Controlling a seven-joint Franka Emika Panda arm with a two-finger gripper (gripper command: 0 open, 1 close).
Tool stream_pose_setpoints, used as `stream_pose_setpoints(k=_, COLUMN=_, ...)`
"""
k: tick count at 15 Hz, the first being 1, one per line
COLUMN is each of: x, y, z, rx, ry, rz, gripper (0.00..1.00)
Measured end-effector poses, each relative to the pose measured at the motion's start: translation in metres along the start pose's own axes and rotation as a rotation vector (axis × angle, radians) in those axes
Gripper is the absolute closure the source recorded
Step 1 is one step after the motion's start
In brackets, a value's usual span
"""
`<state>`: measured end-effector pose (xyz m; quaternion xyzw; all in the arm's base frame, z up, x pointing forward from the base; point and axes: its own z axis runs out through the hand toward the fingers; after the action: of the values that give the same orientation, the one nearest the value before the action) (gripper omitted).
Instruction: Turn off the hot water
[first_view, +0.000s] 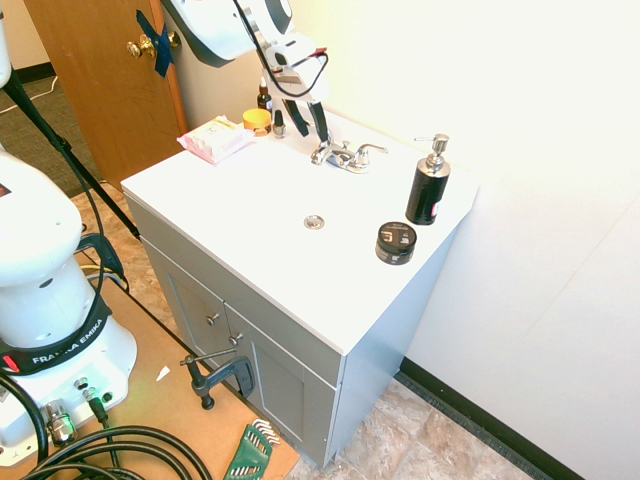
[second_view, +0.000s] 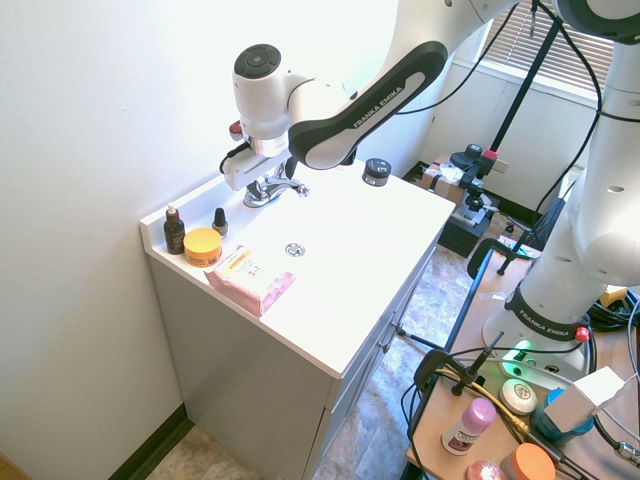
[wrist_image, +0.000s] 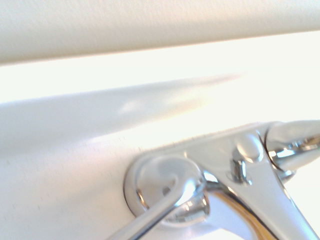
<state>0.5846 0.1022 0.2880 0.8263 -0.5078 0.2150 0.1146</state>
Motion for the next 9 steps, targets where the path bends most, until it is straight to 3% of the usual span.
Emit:
stream_pose_setpoints(k=4, x=-0.003, y=-0.003, z=0.007, rx=-0.003, ry=-0.016, rz=0.007, gripper=0.0)
stream_pose_setpoints(k=9, x=0.005, y=0.072, z=-0.016, rx=-0.009, ry=-0.148, rz=-0.044, gripper=0.0)
